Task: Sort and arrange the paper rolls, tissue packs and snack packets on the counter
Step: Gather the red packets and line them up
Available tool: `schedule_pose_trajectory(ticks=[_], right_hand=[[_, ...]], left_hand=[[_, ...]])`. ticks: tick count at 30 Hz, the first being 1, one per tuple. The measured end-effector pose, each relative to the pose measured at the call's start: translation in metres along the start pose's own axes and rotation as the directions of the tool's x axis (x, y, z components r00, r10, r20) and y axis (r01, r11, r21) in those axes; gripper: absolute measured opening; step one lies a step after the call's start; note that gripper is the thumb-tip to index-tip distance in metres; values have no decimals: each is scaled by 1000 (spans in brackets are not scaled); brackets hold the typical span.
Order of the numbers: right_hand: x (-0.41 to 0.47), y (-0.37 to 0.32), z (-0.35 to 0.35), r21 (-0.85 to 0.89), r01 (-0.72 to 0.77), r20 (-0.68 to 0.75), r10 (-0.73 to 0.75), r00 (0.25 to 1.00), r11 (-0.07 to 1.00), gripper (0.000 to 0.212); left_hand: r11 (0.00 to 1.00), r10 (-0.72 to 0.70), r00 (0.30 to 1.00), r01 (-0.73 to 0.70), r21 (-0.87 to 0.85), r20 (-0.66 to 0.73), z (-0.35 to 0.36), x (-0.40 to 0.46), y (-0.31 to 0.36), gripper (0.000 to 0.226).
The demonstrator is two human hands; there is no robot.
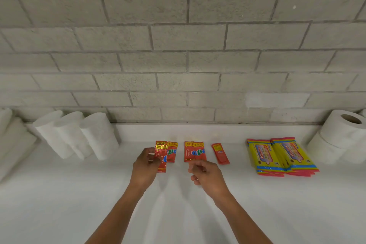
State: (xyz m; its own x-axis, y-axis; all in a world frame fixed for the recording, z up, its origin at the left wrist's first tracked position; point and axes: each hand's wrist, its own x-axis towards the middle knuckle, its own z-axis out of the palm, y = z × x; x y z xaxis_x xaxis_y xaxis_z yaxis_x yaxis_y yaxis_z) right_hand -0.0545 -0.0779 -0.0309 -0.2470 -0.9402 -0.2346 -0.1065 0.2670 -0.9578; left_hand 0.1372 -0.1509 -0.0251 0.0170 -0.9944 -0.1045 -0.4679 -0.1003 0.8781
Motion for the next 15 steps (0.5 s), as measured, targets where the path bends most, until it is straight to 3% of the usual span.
schedule_pose_trajectory(ticks=[6,15], right_hand=[[10,4,-9,-5,-6,-20,6,1000,1000,11],[25,11,-27,5,-52,-109,53,993,999,7]], left_hand=[[994,-26,999,29,104,-28,0,46,-13,26],[964,-78,996,66,256,37,19,101,-31,28]])
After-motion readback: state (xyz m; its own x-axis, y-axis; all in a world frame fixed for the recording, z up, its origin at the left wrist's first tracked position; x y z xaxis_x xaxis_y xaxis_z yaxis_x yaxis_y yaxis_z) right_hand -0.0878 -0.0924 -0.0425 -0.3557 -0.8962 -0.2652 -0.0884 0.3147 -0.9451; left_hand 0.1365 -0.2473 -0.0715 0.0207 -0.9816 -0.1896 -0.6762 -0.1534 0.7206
